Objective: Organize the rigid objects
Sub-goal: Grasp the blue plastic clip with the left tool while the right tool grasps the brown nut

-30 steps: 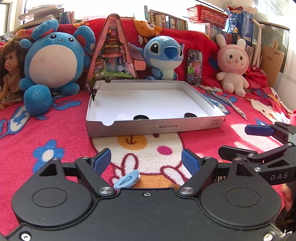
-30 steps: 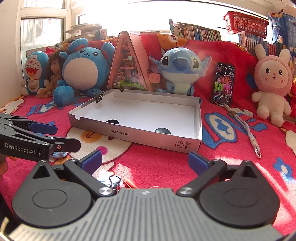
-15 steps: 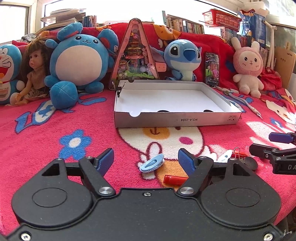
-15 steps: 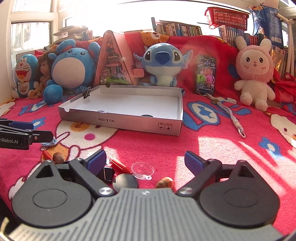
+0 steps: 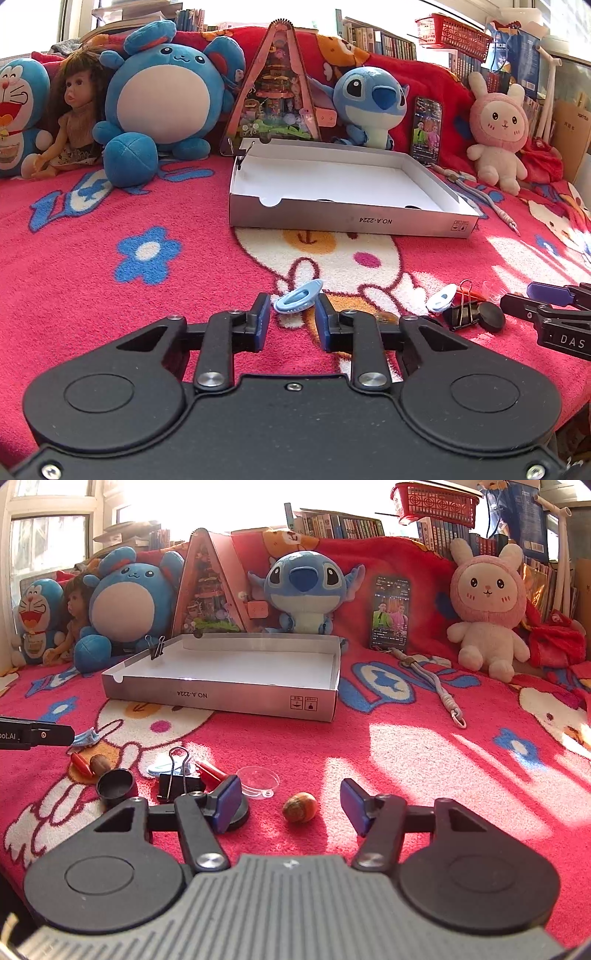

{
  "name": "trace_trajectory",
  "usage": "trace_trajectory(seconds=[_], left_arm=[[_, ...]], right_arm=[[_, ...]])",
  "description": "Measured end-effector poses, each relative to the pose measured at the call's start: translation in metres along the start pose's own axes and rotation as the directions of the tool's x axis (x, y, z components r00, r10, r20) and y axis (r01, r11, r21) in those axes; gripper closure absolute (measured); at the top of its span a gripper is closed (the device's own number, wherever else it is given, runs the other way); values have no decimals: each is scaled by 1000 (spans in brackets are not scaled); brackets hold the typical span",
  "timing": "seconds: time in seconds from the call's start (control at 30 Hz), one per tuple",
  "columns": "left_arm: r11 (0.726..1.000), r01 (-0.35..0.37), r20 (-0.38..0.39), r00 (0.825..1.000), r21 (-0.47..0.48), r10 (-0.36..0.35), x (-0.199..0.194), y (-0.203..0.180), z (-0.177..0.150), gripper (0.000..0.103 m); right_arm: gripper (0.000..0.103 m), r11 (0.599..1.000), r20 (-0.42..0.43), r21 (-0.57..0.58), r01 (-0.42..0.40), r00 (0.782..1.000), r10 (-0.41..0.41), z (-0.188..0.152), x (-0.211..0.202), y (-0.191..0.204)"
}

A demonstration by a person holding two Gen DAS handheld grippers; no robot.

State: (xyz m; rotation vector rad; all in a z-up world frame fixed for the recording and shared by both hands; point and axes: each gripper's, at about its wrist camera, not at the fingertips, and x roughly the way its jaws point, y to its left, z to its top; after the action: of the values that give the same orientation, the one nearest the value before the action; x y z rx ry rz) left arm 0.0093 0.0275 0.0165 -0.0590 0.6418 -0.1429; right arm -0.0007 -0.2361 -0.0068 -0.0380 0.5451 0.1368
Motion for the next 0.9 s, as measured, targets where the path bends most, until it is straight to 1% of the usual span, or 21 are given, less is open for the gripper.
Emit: trace_trajectory(seconds=[0.03,0.1,0.17,0.3,0.37,0.47,0.53,0.63,0.7,0.77,0.83,0.9], left_arm=[[1000,7,-5,1000,0,-7,1,0,-1,80],[1000,9,-10,1000,5,-9,1,-2,-2,81],[1000,12,-12,1000,11,-12,1,-3,-4,81],[1000,9,-9,1000,17,-9,1,-6,-4,81],[1000,10,-7,1000,15,-10,1,-5,-4,81],[1000,3,-2,1000,21,-2,1,-5,-4,81],[1000,-8,0,1000,26,8,3,-5,-3,81],[1000,-11,-3,1000,6,11,6,-2,-1,80],[1000,-6,-3,1000,-11,6,10,-2,2,78],[1000,-4,-4,1000,-25,4,14,-4,3,67],[999,-7,-4,1000,-37,7,17,-7,4,64],[999,-16,-4,1000,-41,16,21,-10,4,63]], right_arm=[[43,1000,-3,1,0,1000,0,-1,0,0],[45,1000,-6,4,-1,1000,1,-2,0,0],[50,1000,-8,4,0,1000,0,-4,0,1],[54,1000,-9,3,1,1000,0,-4,1,1],[59,1000,-9,2,5,1000,-5,-3,1,2],[64,1000,-10,0,9,1000,-9,-4,2,1],[66,1000,-12,2,16,1000,-16,-4,2,1],[66,1000,-15,12,24,1000,-24,-4,3,-2],[66,999,-16,18,30,999,-29,-4,3,-2],[66,999,-17,18,36,999,-35,-4,4,-2],[66,999,-18,23,43,999,-43,-5,5,-2],[66,999,-16,25,48,999,-48,-6,5,-1]])
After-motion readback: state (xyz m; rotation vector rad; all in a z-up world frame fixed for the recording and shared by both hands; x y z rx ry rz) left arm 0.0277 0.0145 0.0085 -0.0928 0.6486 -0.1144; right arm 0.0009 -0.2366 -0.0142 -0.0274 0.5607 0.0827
